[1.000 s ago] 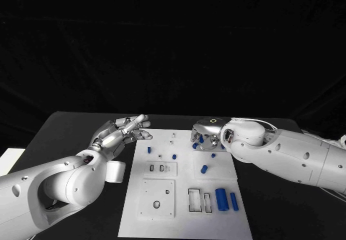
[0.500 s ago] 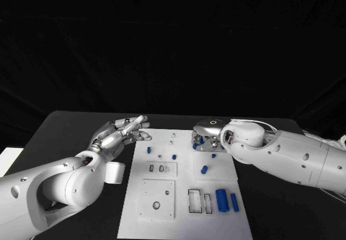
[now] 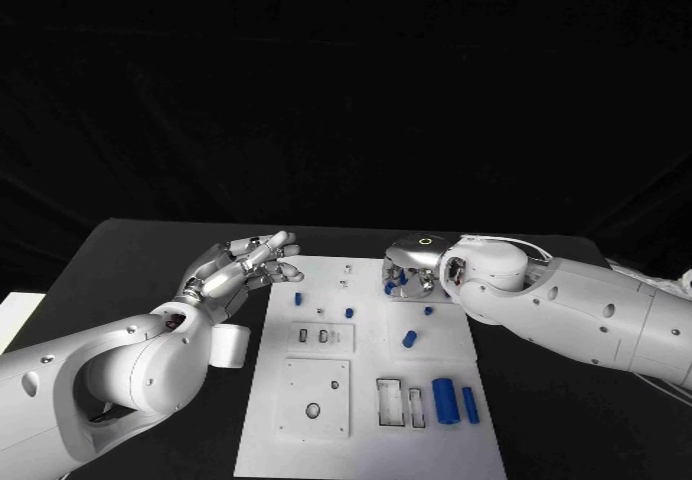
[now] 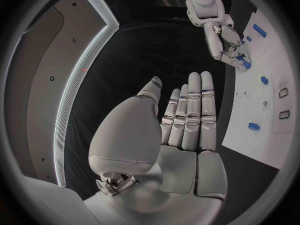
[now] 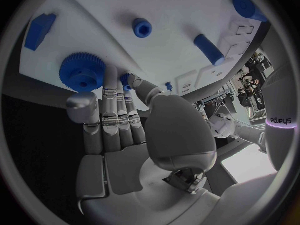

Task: Assemble the parts on the task board

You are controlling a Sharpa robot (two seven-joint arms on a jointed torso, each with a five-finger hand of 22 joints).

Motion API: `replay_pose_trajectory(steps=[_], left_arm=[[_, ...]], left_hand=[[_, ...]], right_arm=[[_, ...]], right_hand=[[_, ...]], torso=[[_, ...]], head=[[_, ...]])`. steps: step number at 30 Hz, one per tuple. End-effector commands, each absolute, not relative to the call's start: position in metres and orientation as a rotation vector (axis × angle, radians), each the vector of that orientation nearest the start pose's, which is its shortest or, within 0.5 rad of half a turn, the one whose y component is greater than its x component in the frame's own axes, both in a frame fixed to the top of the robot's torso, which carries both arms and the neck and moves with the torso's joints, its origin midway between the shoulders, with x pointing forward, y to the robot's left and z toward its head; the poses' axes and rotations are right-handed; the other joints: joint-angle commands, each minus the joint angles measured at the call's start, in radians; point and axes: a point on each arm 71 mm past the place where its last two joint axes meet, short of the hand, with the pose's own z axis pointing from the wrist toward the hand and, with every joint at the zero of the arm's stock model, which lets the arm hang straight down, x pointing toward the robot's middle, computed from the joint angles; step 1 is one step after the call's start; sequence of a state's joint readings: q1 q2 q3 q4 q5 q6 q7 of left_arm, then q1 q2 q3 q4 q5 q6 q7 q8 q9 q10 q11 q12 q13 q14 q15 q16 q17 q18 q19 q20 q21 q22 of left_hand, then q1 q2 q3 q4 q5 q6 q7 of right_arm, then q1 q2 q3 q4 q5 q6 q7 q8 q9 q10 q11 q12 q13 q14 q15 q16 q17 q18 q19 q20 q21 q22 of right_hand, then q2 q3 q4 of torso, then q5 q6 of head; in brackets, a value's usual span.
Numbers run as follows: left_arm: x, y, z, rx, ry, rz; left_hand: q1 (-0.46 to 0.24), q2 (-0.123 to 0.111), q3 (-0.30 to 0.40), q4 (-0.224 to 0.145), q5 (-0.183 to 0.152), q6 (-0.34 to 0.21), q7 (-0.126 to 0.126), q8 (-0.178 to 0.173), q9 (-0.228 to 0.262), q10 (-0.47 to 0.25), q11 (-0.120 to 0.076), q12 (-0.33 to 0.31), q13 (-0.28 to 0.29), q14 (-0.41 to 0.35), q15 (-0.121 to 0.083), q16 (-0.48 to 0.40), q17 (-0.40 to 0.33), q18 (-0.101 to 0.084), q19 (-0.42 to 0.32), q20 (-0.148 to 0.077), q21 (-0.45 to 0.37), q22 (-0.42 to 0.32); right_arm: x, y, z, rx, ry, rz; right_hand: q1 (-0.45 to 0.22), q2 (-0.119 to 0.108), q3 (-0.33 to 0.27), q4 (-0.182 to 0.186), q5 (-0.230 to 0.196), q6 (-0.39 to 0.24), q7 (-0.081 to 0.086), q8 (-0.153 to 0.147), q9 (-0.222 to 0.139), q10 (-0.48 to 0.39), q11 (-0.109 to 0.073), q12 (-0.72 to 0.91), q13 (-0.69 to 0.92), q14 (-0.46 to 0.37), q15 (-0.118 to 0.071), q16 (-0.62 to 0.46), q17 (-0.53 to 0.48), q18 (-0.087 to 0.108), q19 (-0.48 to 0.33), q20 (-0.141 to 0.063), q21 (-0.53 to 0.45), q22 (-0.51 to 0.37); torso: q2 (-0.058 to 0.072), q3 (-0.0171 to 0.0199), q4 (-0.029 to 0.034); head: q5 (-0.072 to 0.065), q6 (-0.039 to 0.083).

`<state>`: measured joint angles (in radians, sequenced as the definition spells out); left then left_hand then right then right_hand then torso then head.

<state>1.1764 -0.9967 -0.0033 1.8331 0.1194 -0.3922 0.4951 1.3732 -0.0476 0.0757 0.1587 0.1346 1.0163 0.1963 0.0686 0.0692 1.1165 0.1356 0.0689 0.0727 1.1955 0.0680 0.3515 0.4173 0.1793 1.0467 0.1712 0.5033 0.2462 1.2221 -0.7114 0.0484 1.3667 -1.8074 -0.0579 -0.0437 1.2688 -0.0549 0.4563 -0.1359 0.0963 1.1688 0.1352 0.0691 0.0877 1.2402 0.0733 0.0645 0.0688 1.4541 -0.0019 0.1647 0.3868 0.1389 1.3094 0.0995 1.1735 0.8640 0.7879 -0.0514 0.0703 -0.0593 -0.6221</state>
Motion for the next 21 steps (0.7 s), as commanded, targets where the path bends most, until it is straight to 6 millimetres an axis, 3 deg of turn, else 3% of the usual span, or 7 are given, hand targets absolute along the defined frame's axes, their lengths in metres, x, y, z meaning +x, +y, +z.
replay_pose_trajectory(steps=[1, 6, 21], left_arm=[[0.43, 0.2, -0.146, -1.198, 1.306, -1.715], [0.431, 0.2, -0.146, -1.198, 1.306, -1.713], [0.431, 0.2, -0.147, -1.199, 1.307, -1.712]], left_hand=[[-0.002, 0.005, -0.001, -0.007, -0.004, -0.005, 0.002, -0.005, -0.001, -0.006, 0.002, -0.005, -0.001, -0.005, 0.003, -0.005, 0.001, -0.001, -0.007, 0.0, 0.003, 0.002], [-0.002, 0.006, 0.0, -0.007, -0.004, -0.006, 0.002, -0.005, -0.001, -0.008, 0.003, -0.005, -0.002, -0.005, 0.003, -0.006, 0.001, -0.001, -0.007, 0.001, 0.003, 0.002], [0.004, 0.01, 0.003, -0.012, -0.003, -0.01, 0.003, -0.005, -0.001, -0.013, 0.004, -0.005, -0.002, -0.005, 0.004, -0.008, 0.003, 0.0, -0.009, 0.002, 0.005, 0.003]], right_arm=[[0.521, -0.172, -0.173, -0.577, 1.699, 0.42], [0.521, -0.171, -0.171, -0.561, 1.659, 0.432], [0.519, -0.162, -0.14, -0.461, 1.435, 0.432]], right_hand=[[-0.002, -0.003, 0.004, 0.002, -0.004, 0.006, -0.002, 0.001, 0.001, 0.008, 0.0, 0.0, 0.0, 0.002, 0.0, -0.005, 0.002, -0.012, 0.003, -0.002, 0.004, 0.002], [-0.006, -0.004, 0.008, 0.012, 0.007, 0.01, -0.003, 0.002, 0.002, 0.012, -0.001, 0.001, 0.0, 0.003, 0.0, -0.006, 0.006, -0.016, 0.012, -0.003, 0.02, 0.025], [-0.021, -0.014, 0.018, 0.057, 0.007, 0.022, -0.011, 0.001, 0.01, 0.031, -0.007, 0.0, 0.003, 0.007, -0.002, -0.015, 0.023, -0.036, 0.058, -0.005, 0.098, 0.147]], torso=[[0.003, -0.0012, -0.0004], [0.002, -0.0032, -0.0011], [0.008, -0.0067, 0.0043]], head=[[0.001, -0.003], [-0.002, -0.005], [-0.004, 0.01]])
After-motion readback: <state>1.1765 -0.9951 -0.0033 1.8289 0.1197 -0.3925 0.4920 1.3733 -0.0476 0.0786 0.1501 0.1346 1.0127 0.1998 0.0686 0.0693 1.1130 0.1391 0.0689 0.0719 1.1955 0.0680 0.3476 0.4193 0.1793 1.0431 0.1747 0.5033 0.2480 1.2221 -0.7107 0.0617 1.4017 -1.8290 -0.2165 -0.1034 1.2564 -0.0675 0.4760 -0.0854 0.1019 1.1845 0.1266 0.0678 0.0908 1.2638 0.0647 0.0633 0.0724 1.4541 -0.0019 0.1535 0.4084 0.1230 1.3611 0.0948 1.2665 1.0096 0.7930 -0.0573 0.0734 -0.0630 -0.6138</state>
